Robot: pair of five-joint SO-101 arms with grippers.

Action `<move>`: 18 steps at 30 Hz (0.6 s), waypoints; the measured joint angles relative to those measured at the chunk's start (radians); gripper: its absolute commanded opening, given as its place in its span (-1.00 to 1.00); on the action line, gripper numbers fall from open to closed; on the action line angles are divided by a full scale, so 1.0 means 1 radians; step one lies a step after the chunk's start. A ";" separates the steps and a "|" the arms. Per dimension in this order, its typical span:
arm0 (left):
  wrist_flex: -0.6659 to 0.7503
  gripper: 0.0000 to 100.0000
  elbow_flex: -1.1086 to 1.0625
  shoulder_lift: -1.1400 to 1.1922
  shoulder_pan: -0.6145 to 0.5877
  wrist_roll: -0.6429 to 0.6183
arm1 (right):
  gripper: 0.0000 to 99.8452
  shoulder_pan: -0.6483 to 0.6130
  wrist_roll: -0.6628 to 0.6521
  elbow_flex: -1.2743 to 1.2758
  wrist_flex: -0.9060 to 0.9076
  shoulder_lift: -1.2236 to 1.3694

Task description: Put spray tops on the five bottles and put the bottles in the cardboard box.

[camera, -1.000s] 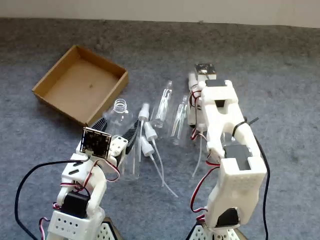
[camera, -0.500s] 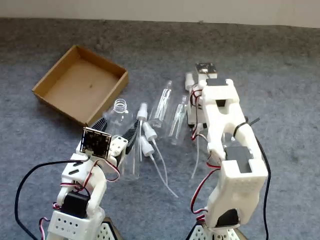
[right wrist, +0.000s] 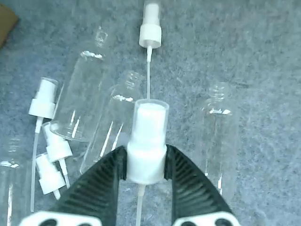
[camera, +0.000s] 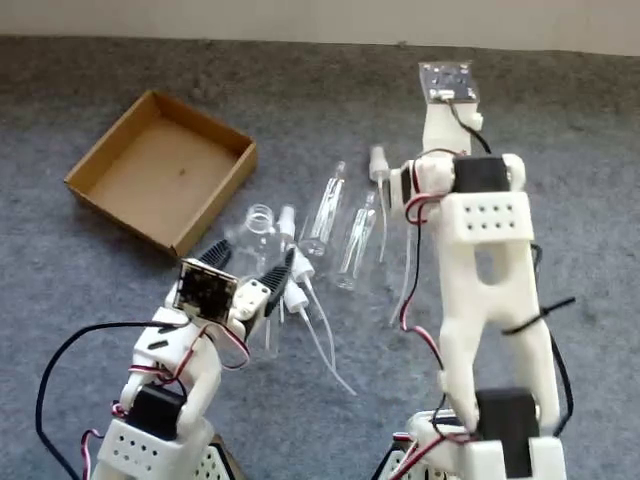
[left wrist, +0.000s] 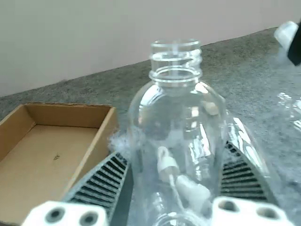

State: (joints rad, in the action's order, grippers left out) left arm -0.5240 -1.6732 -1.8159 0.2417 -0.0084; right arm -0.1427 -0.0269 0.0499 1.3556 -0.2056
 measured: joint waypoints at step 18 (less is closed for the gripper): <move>-0.044 -0.74 0.000 0.000 0.491 0.000 | -0.99 0.000 0.000 -0.002 0.127 -0.637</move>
State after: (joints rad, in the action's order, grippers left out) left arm -0.5685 -1.6732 -1.8159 0.7327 -0.0084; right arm -0.1427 -0.0269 0.0483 1.4830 -0.8424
